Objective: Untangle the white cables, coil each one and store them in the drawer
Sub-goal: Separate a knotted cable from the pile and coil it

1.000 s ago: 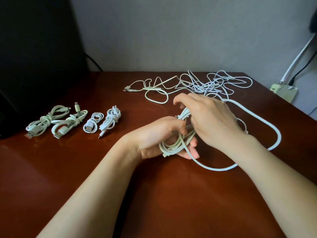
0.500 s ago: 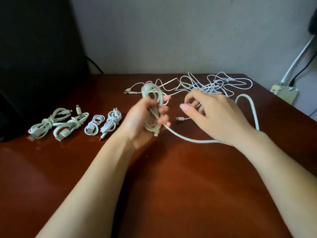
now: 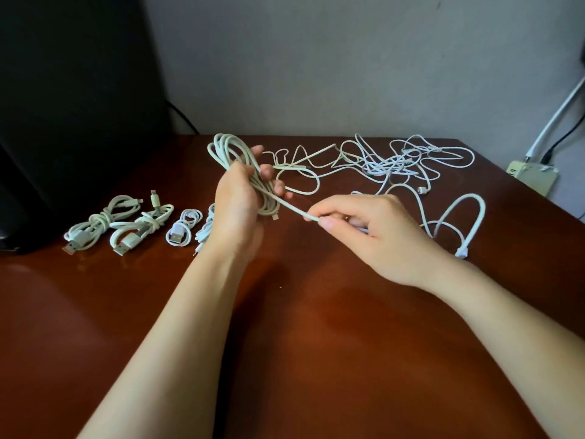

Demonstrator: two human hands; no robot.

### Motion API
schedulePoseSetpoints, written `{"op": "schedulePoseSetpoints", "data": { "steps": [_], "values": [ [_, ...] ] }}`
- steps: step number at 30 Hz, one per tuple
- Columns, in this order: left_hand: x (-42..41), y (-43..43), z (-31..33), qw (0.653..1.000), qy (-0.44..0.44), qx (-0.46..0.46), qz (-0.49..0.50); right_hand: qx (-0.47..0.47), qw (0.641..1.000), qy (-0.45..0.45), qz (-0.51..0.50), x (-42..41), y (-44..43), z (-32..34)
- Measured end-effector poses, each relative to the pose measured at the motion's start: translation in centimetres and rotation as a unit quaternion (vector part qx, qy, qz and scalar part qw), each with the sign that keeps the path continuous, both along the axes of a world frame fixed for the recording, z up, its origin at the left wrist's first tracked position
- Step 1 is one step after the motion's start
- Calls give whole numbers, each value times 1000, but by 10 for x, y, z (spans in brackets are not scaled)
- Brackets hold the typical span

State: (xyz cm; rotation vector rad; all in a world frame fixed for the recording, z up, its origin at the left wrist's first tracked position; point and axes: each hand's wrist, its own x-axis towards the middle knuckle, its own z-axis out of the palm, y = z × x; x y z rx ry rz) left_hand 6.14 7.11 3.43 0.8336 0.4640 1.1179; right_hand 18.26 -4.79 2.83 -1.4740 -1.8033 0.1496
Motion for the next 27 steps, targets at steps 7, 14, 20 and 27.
{"op": "schedulePoseSetpoints", "data": {
  "steps": [7, 14, 20, 27],
  "values": [
    [4, -7, -5, 999, 17, -7, -38, -51, 996, -45, 50, -12, -1, -7],
    [2, -13, -6, 984, 109, 55, -131, -57, 992, -112, -19, -6, 1, -6],
    [3, -20, -7, 960, 164, 134, -186, -15, 992, -80, -94, 3, 0, 0],
    [2, -31, -10, 922, 230, 146, -275, -27, 982, -145, -117, 1, -5, 6]
  ]
}}
